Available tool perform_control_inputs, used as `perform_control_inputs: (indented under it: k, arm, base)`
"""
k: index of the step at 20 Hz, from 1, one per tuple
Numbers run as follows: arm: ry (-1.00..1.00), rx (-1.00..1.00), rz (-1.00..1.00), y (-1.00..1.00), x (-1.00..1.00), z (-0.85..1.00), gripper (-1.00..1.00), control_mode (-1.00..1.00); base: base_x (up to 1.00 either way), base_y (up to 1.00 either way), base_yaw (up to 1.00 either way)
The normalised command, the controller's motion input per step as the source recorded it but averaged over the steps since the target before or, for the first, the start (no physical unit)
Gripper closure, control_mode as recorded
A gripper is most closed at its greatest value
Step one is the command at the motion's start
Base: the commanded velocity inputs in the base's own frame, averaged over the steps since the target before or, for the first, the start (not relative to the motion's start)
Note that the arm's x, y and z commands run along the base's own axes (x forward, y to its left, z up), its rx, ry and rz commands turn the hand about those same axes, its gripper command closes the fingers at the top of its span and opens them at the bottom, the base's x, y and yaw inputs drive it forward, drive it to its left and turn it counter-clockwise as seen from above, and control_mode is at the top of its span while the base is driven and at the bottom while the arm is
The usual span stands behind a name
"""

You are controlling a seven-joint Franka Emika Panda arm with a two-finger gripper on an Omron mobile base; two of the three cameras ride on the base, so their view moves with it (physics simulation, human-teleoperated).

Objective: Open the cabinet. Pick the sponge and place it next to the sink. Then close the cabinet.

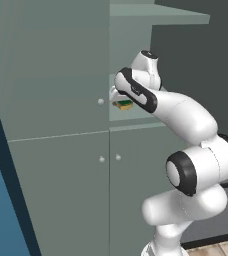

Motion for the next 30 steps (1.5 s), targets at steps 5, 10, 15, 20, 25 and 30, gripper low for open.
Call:
perform_control_inputs:
  k: [5, 10, 15, 20, 25, 30]
  arm:
    - [0.00, 0.00, 0.00, 0.00, 0.00, 0.00, 1.00, -1.00]
    - [0.00, 0.00, 0.00, 0.00, 0.00, 0.00, 1.00, -1.00]
    - [-0.02, 0.01, 0.00, 0.00, -0.20, 0.00, 1.00, -1.00]
    - [-0.16, 0.04, 0.00, 0.00, -0.97, 0.35, 1.00, -1.00]
    - [-0.10, 0.02, 0.00, 0.00, -0.95, 0.46, 1.00, -1.00]
    - [-0.01, 0.00, -0.02, -0.02, -0.53, 0.36, 1.00, -1.00]
  base:
    - [0.00, 0.00, 0.00]
    - [0.00, 0.00, 0.00]
    - [0.00, 0.00, 0.00]
    - [0.00, 0.00, 0.00]
    - [0.00, 0.00, 0.00]
    - [0.00, 0.00, 0.00]
